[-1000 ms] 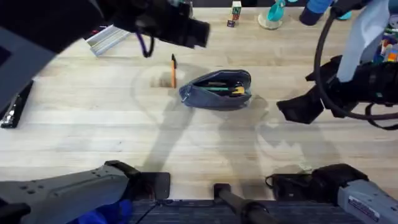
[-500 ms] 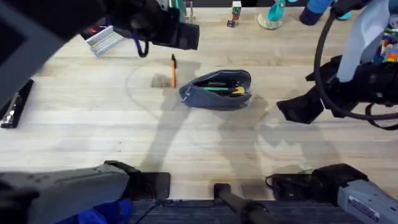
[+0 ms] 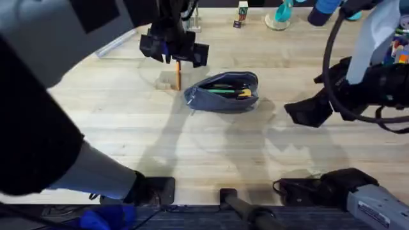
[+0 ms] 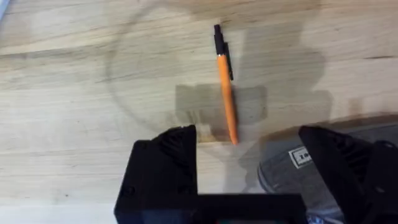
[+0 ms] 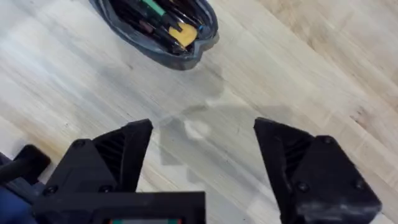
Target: Unzip the bag, pick up the pens from the table one at a time and place them inside, then zip the bag closed.
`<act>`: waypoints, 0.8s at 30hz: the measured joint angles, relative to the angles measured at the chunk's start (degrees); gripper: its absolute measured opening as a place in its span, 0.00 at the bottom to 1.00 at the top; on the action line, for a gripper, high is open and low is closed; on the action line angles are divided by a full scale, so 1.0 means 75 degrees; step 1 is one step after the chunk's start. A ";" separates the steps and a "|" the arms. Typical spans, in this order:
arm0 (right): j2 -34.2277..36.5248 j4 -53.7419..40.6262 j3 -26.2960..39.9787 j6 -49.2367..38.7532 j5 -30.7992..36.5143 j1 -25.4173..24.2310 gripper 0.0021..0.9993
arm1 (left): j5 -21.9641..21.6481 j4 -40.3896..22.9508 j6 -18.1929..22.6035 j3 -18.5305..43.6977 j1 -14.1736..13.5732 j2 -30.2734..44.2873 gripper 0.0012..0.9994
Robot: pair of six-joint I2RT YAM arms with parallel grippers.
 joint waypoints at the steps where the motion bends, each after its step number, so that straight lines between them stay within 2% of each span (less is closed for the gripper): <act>1: 0.0000 0.0000 0.0000 0.0000 -0.0001 0.0000 1.00 | 0.0000 0.0027 -0.0009 -0.0001 0.0013 0.0061 0.99; 9: 0.0000 0.0000 0.0000 0.0000 0.0000 0.0000 1.00 | 0.0250 0.0136 -0.0029 -0.0002 0.0349 0.0559 0.99; 14: 0.0000 0.0000 0.0000 0.0000 -0.0001 0.0000 1.00 | 0.0463 0.0345 0.0187 -0.0001 0.0632 0.0792 0.99; 24: 0.0000 0.0000 0.0000 0.0000 0.0000 0.0000 1.00 | 0.0605 0.0599 0.0437 -0.0002 0.0675 0.1206 0.99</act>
